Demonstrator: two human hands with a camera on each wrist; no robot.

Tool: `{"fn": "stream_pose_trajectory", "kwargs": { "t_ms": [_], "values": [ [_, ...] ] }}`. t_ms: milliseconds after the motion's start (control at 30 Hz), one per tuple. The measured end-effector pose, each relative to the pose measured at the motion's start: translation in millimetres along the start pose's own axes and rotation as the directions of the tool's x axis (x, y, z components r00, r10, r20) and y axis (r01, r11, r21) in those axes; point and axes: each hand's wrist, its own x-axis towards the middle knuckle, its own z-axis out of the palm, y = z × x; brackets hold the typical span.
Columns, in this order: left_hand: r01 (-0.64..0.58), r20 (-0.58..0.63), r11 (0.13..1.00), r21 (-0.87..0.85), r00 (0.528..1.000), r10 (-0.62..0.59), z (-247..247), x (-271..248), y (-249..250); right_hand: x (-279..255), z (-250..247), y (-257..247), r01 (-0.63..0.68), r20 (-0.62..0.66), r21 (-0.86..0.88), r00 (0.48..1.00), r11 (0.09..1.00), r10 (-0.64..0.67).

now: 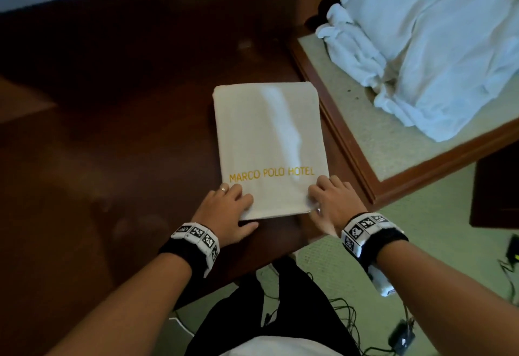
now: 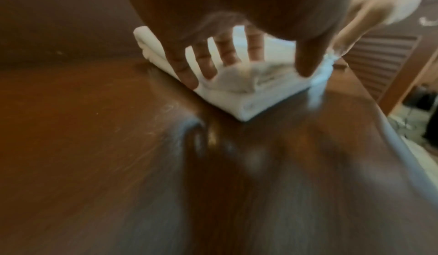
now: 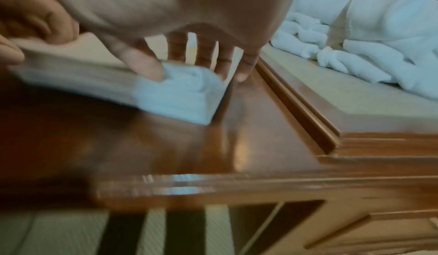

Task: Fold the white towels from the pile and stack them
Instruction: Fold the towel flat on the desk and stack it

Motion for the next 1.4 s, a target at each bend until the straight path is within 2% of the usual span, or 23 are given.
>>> {"fn": "stream_pose_trajectory", "kwargs": {
  "t_ms": [33,100,167,200,267,333,400,567,667,733,800,867,933,1000,1033,1100,1200,1267,1400],
  "values": [
    [0.025,-0.025,0.999,-0.033,0.999,-0.026,-4.4,3.8,-0.9,4.8,-4.1,0.7,-0.016,-0.045,0.092,0.999,0.996,0.021],
    [0.068,-0.196,0.994,-0.088,0.977,-0.084,-15.6,15.7,-2.5,20.9,-13.5,2.1,-0.005,-0.202,0.269,0.978,0.963,0.061],
    [0.094,-0.353,0.990,-0.106,0.927,-0.126,-21.2,33.2,-2.7,41.5,-20.5,0.0,0.048,-0.367,0.280,0.928,0.959,0.061],
    [0.113,-0.363,0.988,-0.104,0.921,-0.144,-21.3,42.6,-2.0,51.4,-21.0,-3.2,0.053,-0.400,0.245,0.915,0.968,0.051],
    [0.157,-0.260,0.985,-0.072,0.950,-0.171,-15.0,55.4,0.4,65.3,-17.4,-12.4,0.034,-0.338,0.151,0.941,0.988,0.019],
    [0.200,-0.109,0.979,-0.045,0.973,-0.204,-0.1,55.8,-1.0,68.4,-2.4,-13.1,0.002,-0.173,0.079,0.985,0.997,0.012],
    [0.237,-0.025,0.971,-0.042,0.971,-0.238,13.5,43.5,-7.8,61.1,14.8,-0.4,-0.035,-0.042,0.077,0.998,0.996,0.039],
    [0.342,0.005,0.939,-0.042,0.940,-0.342,6.3,19.3,-31.9,49.6,12.9,38.3,-0.076,0.000,0.050,0.997,0.996,0.076],
    [0.416,-0.086,0.908,-0.059,0.904,-0.419,-24.6,42.8,-52.9,76.1,-15.1,51.4,-0.076,-0.134,0.065,0.987,0.995,0.084],
    [0.368,-0.129,0.930,-0.016,0.921,-0.367,-43.7,71.3,-60.6,105.7,-33.1,50.2,-0.008,-0.224,0.056,0.974,0.998,0.020],
    [0.286,-0.119,0.957,0.049,0.953,-0.279,-55.9,104.3,-58.1,136.2,-46.7,39.8,0.093,-0.253,0.016,0.964,0.996,-0.086],
    [0.218,-0.039,0.970,0.112,0.976,-0.214,-55.2,129.1,-51.6,158.2,-50.7,31.7,0.165,-0.166,-0.056,0.971,0.985,-0.172],
    [0.218,0.043,0.967,0.131,0.973,-0.225,-45.1,135.3,-50.8,166.4,-41.7,38.0,0.151,-0.033,-0.076,0.988,0.986,-0.154],
    [0.301,0.098,0.951,0.071,0.947,-0.307,-34.4,127.5,-55.6,161.1,-33.0,53.2,0.046,0.054,-0.028,0.998,0.999,-0.045],
    [0.353,0.114,0.935,0.031,0.928,-0.354,-31.5,121.8,-57.0,155.7,-30.0,59.3,-0.013,0.057,-0.002,0.998,1.000,0.013],
    [0.453,0.113,0.891,-0.037,0.887,-0.447,-31.2,110.6,-53.5,142.9,-27.4,62.9,-0.113,0.017,0.060,0.994,0.992,0.112],
    [0.583,0.003,0.792,-0.185,0.806,-0.592,-39.8,94.0,-35.8,118.2,-28.0,53.7,-0.225,-0.089,0.187,0.965,0.956,0.245],
    [0.649,-0.003,0.690,-0.321,0.727,-0.686,-43.3,82.3,-22.0,100.3,-26.7,45.2,-0.278,-0.074,0.307,0.946,0.910,0.314],
    [0.747,0.175,0.413,-0.521,0.567,-0.805,-36.2,65.0,0.6,75.5,-18.3,26.8,-0.459,0.142,0.498,0.880,0.736,0.453]
  ]
}}
